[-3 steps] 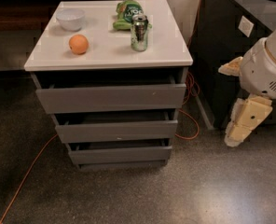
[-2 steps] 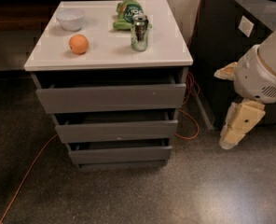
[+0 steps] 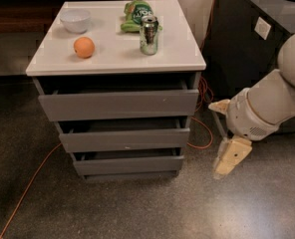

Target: Place orange into bottom drawer

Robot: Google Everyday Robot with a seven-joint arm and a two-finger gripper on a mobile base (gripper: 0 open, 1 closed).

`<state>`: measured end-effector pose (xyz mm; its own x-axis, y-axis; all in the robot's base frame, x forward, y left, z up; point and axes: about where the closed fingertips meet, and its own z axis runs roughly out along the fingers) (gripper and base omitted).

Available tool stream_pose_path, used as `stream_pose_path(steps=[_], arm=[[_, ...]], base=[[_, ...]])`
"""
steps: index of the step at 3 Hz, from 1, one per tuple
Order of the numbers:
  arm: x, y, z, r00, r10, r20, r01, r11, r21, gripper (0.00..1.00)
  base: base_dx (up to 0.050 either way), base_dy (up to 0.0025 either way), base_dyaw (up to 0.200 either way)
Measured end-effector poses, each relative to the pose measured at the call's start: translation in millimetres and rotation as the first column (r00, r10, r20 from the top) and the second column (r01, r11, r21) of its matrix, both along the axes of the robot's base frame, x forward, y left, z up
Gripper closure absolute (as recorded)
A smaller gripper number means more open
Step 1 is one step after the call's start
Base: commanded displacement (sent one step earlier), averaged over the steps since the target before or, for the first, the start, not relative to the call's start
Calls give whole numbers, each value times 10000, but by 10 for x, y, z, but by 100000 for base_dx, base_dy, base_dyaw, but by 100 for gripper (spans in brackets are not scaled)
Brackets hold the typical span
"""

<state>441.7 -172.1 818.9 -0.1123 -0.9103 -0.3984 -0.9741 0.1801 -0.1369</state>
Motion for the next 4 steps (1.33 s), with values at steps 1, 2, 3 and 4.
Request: stream_pose_path(steps=[1,2,3,4], arm=[[106,213,-551,9988,388,296,-396,9989,254,0],[219,428,-1080,9961,655,592,-675,9972,322,0],[290,620,-1561,9948,631,802,-656,9974,293,0],[387,709,-2203,9929,608,1024,-601,9981,-101,0]], base=[[0,0,0],[0,0,0],[0,0,0],[0,0,0]])
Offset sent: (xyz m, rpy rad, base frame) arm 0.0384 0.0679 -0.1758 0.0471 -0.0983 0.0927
